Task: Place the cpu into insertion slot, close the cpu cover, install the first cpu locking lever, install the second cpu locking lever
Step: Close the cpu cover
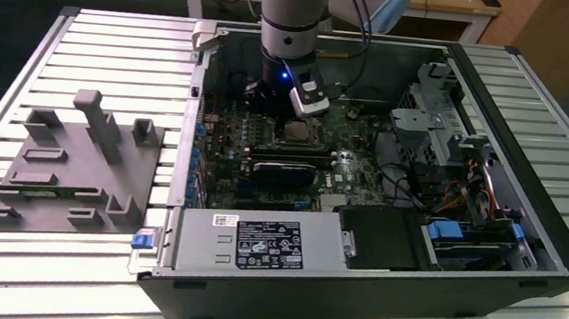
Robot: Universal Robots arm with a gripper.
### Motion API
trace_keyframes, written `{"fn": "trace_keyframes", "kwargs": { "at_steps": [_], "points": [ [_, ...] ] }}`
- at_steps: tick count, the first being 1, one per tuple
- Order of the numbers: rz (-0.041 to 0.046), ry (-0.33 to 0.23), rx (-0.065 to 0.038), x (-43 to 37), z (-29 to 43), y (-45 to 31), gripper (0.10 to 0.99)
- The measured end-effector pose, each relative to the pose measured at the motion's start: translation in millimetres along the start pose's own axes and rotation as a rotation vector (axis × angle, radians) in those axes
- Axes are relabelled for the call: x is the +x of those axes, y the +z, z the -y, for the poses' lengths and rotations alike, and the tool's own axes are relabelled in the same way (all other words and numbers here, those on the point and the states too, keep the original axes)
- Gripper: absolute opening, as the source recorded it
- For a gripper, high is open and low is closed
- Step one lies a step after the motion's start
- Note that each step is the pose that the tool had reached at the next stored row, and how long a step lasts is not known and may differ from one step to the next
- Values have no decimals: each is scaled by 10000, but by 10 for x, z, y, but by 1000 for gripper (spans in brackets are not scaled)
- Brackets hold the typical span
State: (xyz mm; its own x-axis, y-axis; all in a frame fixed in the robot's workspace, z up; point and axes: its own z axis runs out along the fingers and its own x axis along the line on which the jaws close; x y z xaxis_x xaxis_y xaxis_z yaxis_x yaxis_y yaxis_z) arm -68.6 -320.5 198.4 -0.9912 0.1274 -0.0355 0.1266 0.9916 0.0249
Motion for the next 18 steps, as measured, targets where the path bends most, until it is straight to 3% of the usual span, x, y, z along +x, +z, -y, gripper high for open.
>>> {"fn": "trace_keyframes", "kwargs": {
  "at_steps": [18],
  "points": [
    [1,0,0,-7,-2,-37,106]
  ]
}}
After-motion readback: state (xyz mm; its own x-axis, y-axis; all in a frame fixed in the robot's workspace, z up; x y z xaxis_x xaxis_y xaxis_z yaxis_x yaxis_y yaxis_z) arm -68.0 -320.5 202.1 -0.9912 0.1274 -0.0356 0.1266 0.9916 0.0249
